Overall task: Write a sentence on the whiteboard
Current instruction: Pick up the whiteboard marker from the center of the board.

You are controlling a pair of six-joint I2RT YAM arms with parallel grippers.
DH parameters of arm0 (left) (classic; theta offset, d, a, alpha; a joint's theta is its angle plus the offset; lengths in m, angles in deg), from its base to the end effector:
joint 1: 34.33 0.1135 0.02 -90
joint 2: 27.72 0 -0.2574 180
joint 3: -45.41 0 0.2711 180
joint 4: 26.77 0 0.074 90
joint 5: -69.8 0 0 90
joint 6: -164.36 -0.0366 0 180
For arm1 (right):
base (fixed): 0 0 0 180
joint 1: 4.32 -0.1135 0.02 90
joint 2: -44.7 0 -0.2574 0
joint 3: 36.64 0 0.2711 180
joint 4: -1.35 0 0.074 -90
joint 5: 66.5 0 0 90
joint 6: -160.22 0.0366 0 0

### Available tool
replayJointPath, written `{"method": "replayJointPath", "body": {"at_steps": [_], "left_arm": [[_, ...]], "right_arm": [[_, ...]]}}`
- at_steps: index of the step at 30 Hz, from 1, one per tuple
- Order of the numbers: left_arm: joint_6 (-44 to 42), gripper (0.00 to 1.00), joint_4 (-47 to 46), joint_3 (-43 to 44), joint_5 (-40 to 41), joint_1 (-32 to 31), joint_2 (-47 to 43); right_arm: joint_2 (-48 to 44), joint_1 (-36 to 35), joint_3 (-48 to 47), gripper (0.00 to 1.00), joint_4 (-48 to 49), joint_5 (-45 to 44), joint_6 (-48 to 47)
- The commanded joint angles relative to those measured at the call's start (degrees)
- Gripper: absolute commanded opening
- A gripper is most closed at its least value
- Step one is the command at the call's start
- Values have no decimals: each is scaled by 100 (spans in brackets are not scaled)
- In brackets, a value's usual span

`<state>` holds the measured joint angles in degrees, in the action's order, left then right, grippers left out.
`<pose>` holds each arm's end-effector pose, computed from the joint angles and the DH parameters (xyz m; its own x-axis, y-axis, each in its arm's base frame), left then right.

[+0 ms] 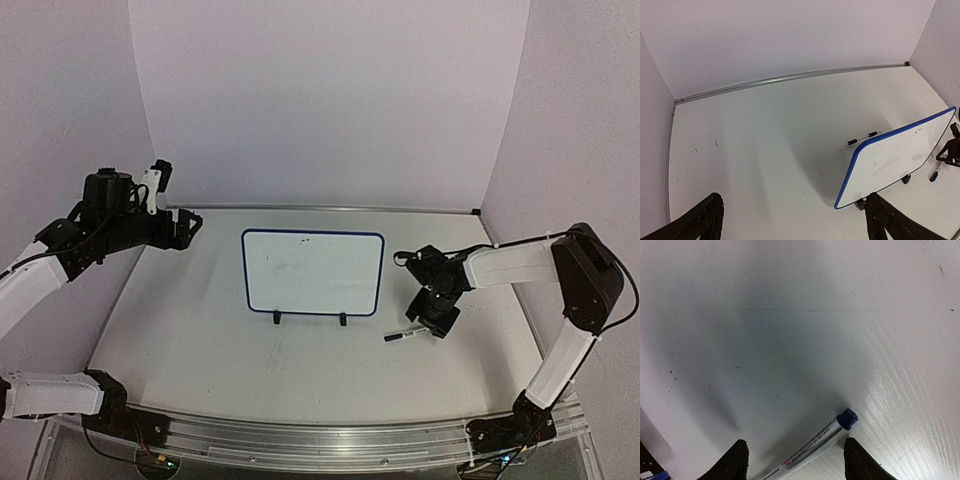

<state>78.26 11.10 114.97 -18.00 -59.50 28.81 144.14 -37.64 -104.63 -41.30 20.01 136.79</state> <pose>0.2201 -0.1019 0.3429 -0.4061 0.1157 -0.9065 0.3667 0.9292 -0.0456 0.2718 0.1760 0.1197 -0.8099 0.5636 -0.1627 0.5249 0.8200 0.2281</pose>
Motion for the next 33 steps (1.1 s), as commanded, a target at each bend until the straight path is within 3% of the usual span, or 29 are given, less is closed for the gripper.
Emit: {"method": "replayJointPath", "body": {"at_steps": [1,11,14,18,23,28,33], "left_arm": [[-46,97,-17,104,48,3,-36],[-33,97,-21,96,70,3,39],[-156,96,-12,138,-378,-5,93],[-24,95,35,229,-872,-27,146],[438,94,93,430,-1099,-333,109],[1268,93,-435,523,-1163,-1265,207],[1897,92,-1324,495,-1532,-2023,719]], "right_arm": [[199,-25,-193,53,33,-12,38],[383,-18,-274,15,183,52,63],[468,-20,-320,0,251,147,78],[288,-17,-293,0,288,156,114],[-597,-30,-57,0,324,-151,146],[-1985,-558,-170,0,612,-900,-281],[-2436,-1342,-568,0,1081,-1545,-607]]}}
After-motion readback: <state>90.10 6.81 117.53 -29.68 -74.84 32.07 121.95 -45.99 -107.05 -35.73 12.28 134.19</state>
